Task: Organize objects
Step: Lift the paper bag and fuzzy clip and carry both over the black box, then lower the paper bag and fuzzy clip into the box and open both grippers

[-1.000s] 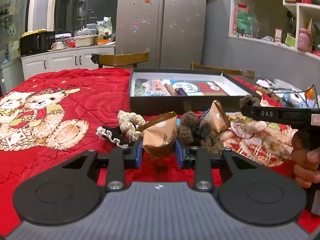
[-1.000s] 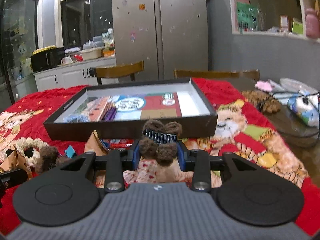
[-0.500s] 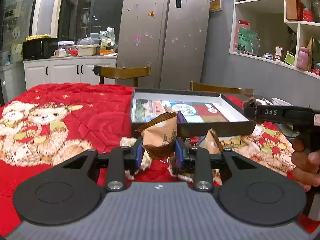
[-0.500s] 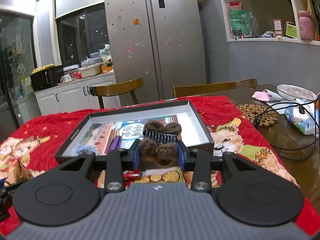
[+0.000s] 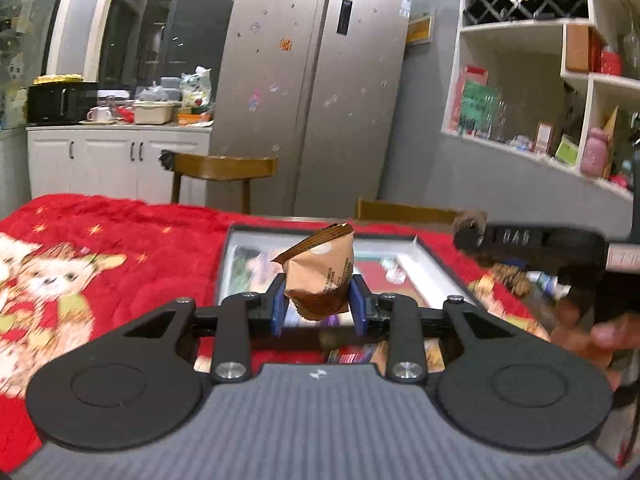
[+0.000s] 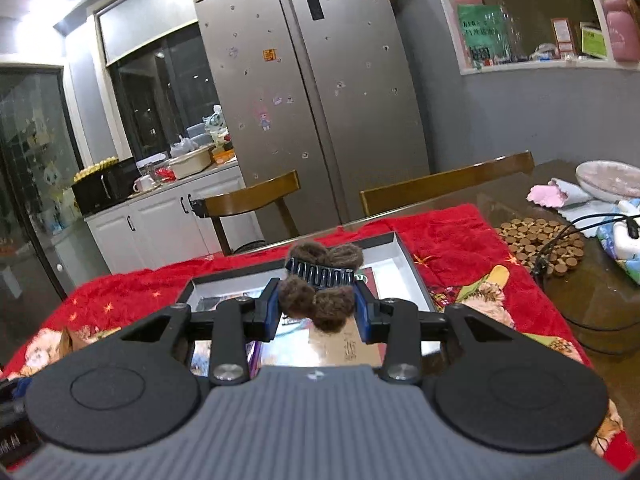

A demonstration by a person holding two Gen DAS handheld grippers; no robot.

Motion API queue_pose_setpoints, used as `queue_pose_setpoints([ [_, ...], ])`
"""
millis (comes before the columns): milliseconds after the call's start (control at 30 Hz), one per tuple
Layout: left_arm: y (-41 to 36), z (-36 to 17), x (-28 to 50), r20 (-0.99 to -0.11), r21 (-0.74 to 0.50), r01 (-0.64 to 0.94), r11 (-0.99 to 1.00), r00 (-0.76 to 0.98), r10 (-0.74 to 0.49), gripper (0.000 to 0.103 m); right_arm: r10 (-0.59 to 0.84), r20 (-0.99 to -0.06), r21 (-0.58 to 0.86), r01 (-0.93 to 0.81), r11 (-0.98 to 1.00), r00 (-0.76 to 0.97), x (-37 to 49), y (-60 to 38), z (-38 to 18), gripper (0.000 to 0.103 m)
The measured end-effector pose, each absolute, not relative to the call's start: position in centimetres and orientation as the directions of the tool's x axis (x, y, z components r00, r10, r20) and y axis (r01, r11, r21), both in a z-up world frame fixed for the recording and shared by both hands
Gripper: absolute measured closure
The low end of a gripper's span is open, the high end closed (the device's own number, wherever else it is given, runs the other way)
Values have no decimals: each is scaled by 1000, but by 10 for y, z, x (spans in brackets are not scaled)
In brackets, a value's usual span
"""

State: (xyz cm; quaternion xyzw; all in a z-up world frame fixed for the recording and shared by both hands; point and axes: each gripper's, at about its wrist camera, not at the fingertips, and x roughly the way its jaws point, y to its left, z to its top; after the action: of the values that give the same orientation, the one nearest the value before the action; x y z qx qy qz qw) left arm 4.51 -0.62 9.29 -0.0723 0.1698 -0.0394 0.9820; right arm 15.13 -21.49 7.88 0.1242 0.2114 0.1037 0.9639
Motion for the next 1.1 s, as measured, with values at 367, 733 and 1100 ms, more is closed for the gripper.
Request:
queue_pose_setpoints([
  [367, -25, 124, 126, -360, -221, 128, 967, 911, -203, 66, 313, -438, 364, -152, 919, 843, 199, -222, 68, 62],
  [733, -61, 78, 193, -473, -222, 119, 968, 855, -213, 66, 331, -511, 429, -98, 898, 794, 238, -229, 26, 62],
  [1100, -52, 43, 217, -544, -186, 145, 972, 808, -225, 66, 313, -596, 385, -79, 920, 739, 251, -223, 11, 62],
])
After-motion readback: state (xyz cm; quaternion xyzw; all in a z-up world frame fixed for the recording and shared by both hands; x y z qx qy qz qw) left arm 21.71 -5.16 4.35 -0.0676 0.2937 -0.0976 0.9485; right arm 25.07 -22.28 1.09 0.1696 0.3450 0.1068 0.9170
